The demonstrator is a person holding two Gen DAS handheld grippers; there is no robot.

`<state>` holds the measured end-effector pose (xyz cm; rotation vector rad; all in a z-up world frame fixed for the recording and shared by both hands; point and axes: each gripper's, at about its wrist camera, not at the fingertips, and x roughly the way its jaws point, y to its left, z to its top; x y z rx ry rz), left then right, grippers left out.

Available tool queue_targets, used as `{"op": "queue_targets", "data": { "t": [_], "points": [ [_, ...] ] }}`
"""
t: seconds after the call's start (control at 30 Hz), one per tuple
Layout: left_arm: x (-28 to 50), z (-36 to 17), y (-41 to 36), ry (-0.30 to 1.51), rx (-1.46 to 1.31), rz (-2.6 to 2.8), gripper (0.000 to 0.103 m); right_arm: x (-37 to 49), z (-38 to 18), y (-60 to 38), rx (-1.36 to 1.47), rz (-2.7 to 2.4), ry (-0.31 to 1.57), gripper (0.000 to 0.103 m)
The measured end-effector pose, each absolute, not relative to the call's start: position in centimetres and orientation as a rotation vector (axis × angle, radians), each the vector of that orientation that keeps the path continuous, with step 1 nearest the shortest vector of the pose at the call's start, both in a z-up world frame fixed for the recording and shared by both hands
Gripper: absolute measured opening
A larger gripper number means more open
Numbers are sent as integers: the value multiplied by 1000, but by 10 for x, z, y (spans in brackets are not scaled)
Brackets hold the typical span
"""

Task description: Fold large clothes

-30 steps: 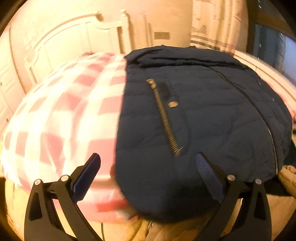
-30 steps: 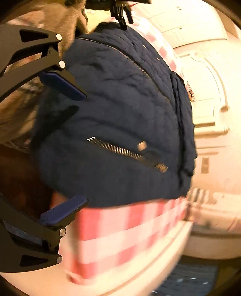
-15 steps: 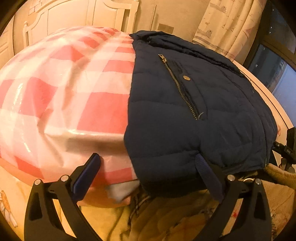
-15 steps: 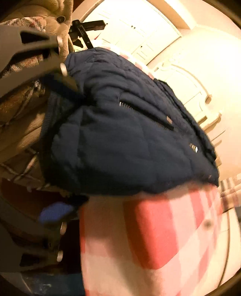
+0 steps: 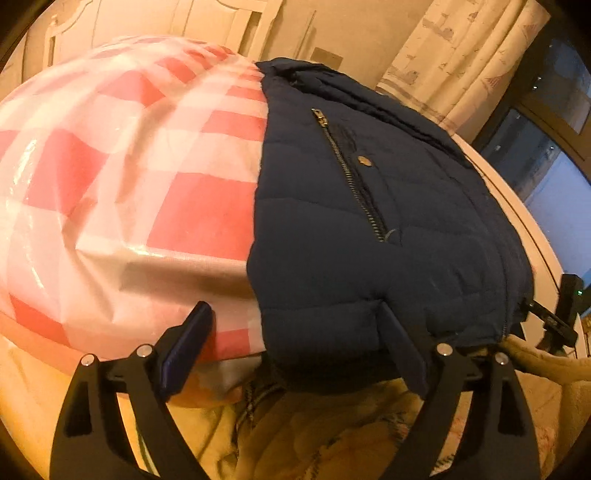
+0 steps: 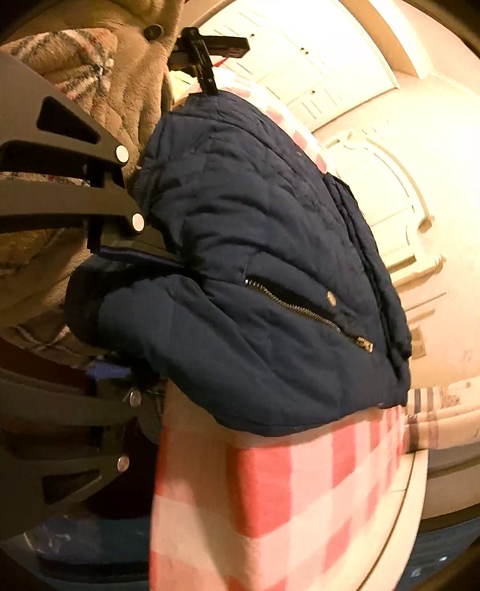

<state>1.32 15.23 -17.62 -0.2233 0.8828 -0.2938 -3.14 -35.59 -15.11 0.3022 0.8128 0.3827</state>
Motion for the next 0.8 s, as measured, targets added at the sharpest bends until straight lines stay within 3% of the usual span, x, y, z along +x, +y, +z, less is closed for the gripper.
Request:
{"op": "queue_targets", "data": {
  "t": [0.1,0.17,0.2,0.27,0.3,0.33,0.4,0.43,0.47,0.8],
  "points": [
    [18,-178,147,874,-213,-308,87,-23,-152,-355,317,383,809,54],
    [22,-183,146,882,-243,-348,76,-23,-154,-357,324,377,811,62],
    [23,-187,147,890,-282,-389,66,-21,-156,-357,330,376,814,64],
    [21,-187,148,890,-302,-419,57,-20,-158,-357,336,375,806,65],
    [19,-185,146,883,-292,-424,46,-19,-158,-356,328,375,800,65],
    [16,-183,145,874,-287,-427,33,-20,-158,-354,314,374,794,61],
    [7,-174,143,854,-293,-434,18,-23,-154,-350,280,387,769,41],
    [3,-168,143,833,-301,-437,16,-25,-150,-349,266,389,759,31],
    [-6,-155,146,785,-327,-453,15,-29,-144,-347,247,387,743,28],
    [-43,-69,174,531,-484,-578,15,-74,-68,-373,384,472,451,22]
  ]
}}
